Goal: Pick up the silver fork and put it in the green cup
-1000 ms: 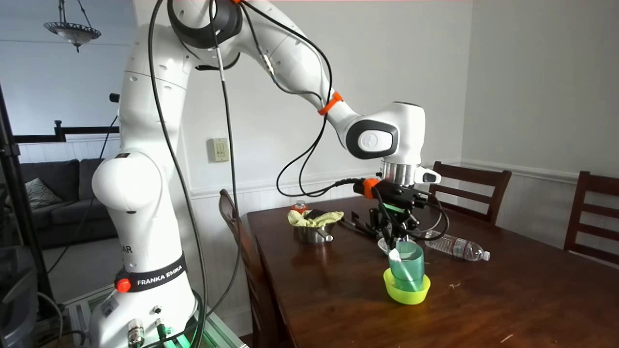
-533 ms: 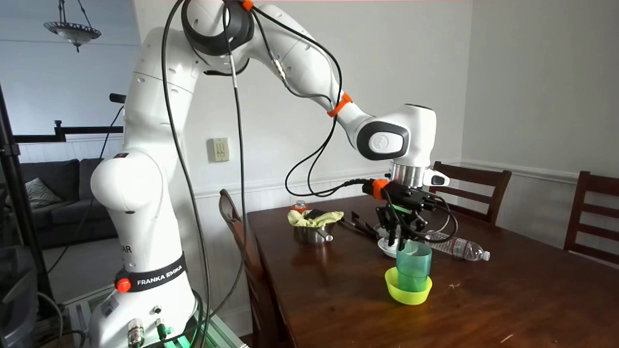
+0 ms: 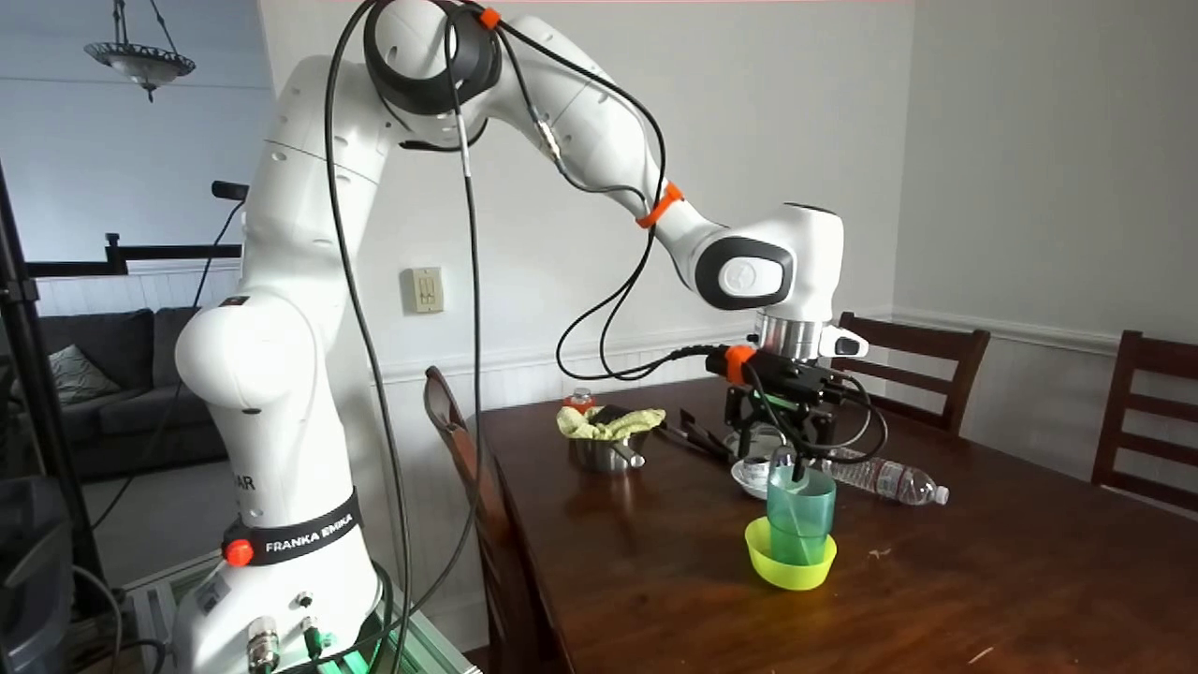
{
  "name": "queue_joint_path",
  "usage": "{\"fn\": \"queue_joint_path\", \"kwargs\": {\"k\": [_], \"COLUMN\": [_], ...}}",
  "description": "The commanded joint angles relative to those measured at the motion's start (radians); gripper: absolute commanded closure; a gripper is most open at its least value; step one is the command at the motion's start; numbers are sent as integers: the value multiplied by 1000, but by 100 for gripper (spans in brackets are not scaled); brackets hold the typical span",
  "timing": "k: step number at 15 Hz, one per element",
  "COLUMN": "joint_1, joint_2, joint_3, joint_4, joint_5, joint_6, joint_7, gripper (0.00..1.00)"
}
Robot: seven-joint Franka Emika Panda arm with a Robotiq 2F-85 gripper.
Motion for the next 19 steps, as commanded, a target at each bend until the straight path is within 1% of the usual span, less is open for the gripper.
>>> {"fn": "queue_joint_path", "kwargs": {"k": [1, 5, 9, 11, 13, 15, 16, 19], "joint_1": [11, 45, 95, 114, 127, 134, 122, 132], "joint_2": [-40, -109, -205, -253, -300, -345, -273, -316], "joint_3": [0, -21, -62, -74, -76, -69, -65, -66], "joint_4": [-23, -64, -109, -129, -145, -165, -107, -133], "joint_5": [-40, -125, -316, -417, -489, -516, -468, -483], "joint_6": [18, 46, 59, 53, 36, 18, 25, 20], "joint_7": [24, 85, 248, 325, 384, 407, 364, 379], "gripper": [0, 0, 0, 0, 0, 0, 0, 0]}}
